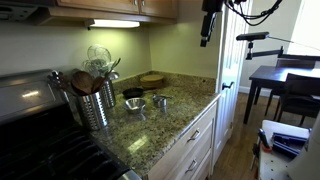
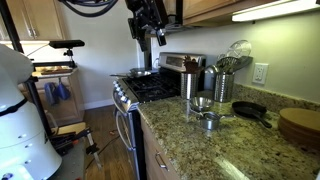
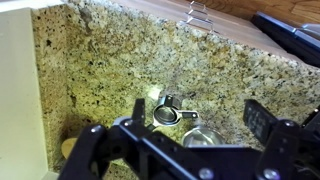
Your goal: Unstack the metal pots
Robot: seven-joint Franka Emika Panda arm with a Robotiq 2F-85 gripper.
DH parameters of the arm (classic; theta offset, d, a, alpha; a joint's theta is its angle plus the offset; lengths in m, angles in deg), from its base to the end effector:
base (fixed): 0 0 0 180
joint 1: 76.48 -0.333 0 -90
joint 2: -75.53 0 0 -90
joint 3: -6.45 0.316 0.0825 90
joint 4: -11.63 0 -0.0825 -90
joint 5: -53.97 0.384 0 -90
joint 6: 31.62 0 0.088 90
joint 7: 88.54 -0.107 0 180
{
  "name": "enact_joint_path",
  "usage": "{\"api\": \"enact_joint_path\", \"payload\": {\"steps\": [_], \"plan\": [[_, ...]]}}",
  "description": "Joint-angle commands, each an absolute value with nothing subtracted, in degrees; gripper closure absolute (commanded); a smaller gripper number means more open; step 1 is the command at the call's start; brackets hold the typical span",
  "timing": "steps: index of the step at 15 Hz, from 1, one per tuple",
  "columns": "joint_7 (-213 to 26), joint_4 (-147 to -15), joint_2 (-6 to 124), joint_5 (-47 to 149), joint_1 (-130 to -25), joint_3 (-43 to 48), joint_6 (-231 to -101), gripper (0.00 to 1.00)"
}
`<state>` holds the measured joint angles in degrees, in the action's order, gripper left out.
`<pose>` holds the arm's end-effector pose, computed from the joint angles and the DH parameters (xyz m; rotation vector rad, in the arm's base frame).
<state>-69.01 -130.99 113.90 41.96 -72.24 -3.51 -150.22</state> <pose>0.3595 -0.1100 0.5316 2.9590 0.2889 0.3174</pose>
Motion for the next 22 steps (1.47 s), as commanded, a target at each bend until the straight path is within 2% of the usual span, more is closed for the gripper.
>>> {"api": "enact_joint_path", "payload": {"steps": [1,16,22], "plan": [[-68.6,-130.1,109.9,43.1,-73.2,-4.4,-153.4,0.00],[-60.4,-128.7,91.3,45.7,-75.6,-4.1,-172.0,0.00],[-61.3,-128.0,88.7,45.0,-74.4,-2.9,-172.4,0.00]]}}
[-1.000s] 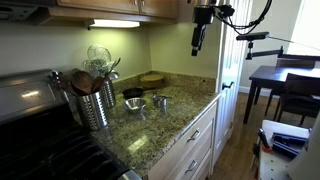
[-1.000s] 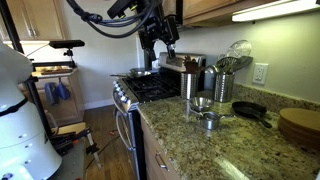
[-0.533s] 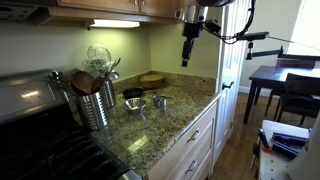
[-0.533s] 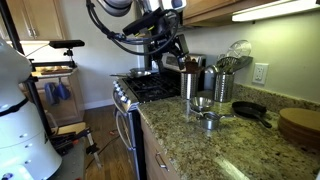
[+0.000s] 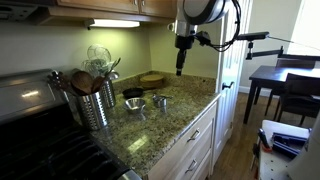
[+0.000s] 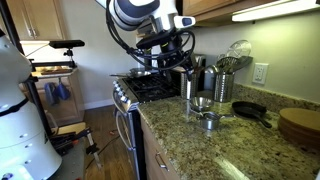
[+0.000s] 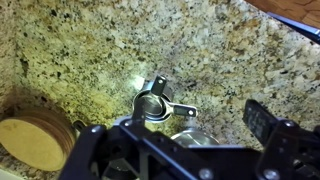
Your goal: Unstack the metal pots
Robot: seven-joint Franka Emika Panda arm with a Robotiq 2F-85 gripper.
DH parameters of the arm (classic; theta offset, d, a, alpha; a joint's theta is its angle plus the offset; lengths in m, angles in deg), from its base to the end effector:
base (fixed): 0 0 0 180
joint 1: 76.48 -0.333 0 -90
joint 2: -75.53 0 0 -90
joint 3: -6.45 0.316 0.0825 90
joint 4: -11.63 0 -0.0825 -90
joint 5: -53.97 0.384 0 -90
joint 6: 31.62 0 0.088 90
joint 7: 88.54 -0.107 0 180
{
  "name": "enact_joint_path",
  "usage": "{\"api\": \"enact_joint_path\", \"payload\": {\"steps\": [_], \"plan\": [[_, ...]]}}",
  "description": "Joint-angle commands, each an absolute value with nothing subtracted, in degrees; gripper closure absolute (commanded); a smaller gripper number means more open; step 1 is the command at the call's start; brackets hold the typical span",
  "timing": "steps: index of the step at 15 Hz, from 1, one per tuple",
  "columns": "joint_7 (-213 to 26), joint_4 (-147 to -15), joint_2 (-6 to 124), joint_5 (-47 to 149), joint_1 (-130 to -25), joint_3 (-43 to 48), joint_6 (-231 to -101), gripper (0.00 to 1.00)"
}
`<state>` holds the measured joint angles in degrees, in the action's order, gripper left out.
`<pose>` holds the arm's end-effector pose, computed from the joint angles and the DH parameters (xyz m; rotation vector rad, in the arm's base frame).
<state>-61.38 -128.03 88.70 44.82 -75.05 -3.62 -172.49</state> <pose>0.4684 -0.0963 0.4140 2.9170 0.5674 0.3140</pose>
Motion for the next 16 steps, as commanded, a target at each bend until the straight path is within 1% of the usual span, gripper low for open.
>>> {"api": "enact_joint_path", "payload": {"steps": [1,5,11,16], "plan": [[-61.2,-127.7,88.4,45.1,-74.4,-2.9,-172.4,0.00],[-61.0,-127.4,87.7,45.6,-74.4,-3.0,-172.8,0.00],[-61.8,-126.5,82.7,47.0,-73.8,-3.3,-175.1,0.00],[-61.5,-124.6,76.6,49.3,-73.1,-2.8,-179.4,0.00]]}}
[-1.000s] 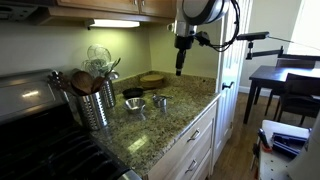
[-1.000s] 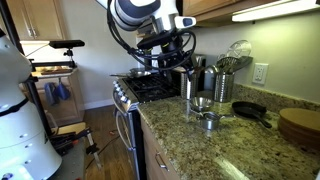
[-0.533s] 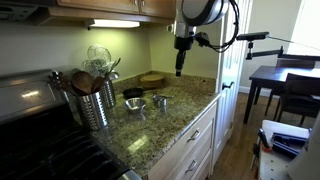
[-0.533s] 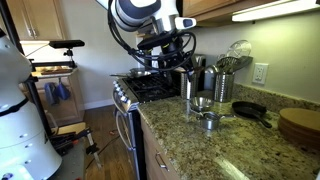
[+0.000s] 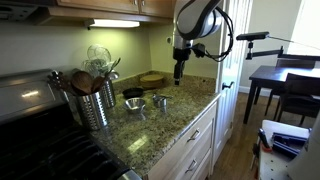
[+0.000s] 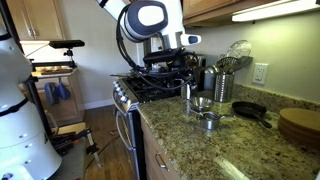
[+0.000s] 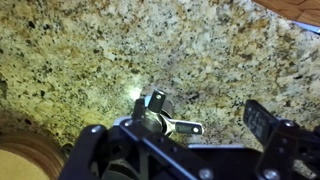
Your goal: Unstack the metal pots
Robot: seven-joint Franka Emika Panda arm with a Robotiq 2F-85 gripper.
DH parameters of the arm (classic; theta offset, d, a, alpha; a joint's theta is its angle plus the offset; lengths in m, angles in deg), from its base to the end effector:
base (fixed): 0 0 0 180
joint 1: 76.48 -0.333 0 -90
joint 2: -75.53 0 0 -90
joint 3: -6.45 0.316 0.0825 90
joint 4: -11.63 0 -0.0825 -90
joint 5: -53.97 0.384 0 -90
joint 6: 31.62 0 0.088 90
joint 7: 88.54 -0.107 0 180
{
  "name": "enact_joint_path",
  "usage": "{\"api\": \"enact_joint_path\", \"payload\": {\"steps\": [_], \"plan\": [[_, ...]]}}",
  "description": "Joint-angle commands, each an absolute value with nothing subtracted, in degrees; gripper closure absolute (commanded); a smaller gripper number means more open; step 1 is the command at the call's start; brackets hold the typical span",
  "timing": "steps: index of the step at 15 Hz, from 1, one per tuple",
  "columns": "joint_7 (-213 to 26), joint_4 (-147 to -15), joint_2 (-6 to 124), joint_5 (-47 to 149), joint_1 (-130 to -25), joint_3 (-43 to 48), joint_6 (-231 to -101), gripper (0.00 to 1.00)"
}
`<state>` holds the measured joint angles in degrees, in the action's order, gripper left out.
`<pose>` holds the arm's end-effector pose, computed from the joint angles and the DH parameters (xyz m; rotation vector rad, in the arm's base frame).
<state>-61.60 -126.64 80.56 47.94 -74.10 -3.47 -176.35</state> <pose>0.4870 -0.1053 0.3641 2.9709 0.5016 0.2568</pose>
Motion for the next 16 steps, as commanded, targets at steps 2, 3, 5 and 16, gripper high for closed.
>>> {"api": "enact_joint_path", "payload": {"steps": [2,3,5,16], "plan": [[-61.6,-123.4,73.7,49.4,-72.7,-2.5,-181.5,0.00],[-61.1,-122.7,72.4,50.0,-72.6,-2.3,-182.2,0.00],[-60.5,-120.9,69.2,51.7,-72.1,-1.9,-182.7,0.00],[-62.9,-110.9,56.6,52.7,-68.0,0.7,-182.3,0.00]]}}
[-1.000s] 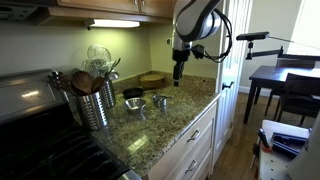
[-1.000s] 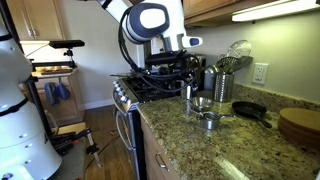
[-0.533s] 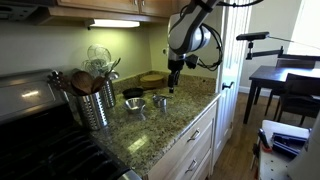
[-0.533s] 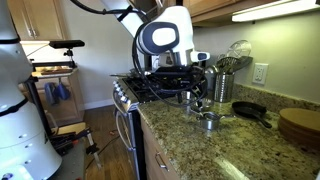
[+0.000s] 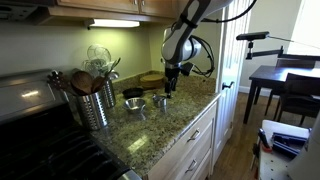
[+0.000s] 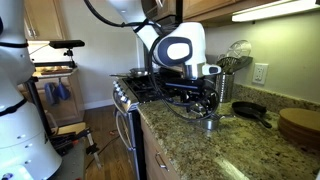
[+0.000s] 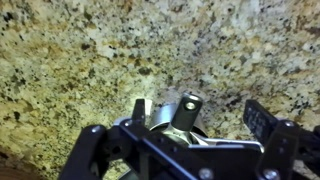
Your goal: Unstack the metal pots
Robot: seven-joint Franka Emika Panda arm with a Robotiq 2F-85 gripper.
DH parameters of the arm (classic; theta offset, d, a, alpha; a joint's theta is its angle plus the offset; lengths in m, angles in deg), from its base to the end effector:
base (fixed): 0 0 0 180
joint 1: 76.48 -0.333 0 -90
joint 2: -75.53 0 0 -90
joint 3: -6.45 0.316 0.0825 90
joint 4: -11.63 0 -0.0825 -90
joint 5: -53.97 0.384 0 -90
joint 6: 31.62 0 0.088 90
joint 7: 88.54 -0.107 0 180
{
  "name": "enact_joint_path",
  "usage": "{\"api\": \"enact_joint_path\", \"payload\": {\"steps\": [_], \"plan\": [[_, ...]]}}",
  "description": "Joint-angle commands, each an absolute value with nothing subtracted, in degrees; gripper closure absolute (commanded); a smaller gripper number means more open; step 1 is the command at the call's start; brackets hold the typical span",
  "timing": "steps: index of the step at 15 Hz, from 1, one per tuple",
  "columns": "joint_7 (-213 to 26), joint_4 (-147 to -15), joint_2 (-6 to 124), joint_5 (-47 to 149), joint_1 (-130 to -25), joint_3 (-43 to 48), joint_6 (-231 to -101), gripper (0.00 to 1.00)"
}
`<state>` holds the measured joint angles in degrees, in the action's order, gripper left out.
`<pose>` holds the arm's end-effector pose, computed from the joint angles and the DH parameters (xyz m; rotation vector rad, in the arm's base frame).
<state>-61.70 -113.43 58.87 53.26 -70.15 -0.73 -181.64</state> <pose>0.5593 -0.1333 0.2698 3.0215 0.3809 0.1881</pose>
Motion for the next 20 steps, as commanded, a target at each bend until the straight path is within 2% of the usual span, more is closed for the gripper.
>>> {"api": "enact_joint_path", "payload": {"steps": [1,6,7,8,9,16,18,20], "plan": [[-62.9,-110.2,55.9,52.6,-67.8,0.9,-182.2,0.00],[-63.2,-107.4,53.2,52.4,-67.0,1.6,-181.7,0.00],[-63.2,-107.0,52.8,52.3,-66.9,1.7,-181.7,0.14],[-63.2,-106.7,52.5,52.3,-66.9,1.7,-181.7,0.20],[-63.3,-106.5,52.3,52.3,-66.9,1.8,-181.7,0.33],[-63.6,-106.2,51.8,51.9,-66.8,2.1,-181.4,0.80],[-63.8,-106.3,51.9,51.9,-66.8,2.2,-181.5,0.92],[-63.9,-106.5,52.0,51.9,-66.8,2.2,-181.5,0.88]]}}
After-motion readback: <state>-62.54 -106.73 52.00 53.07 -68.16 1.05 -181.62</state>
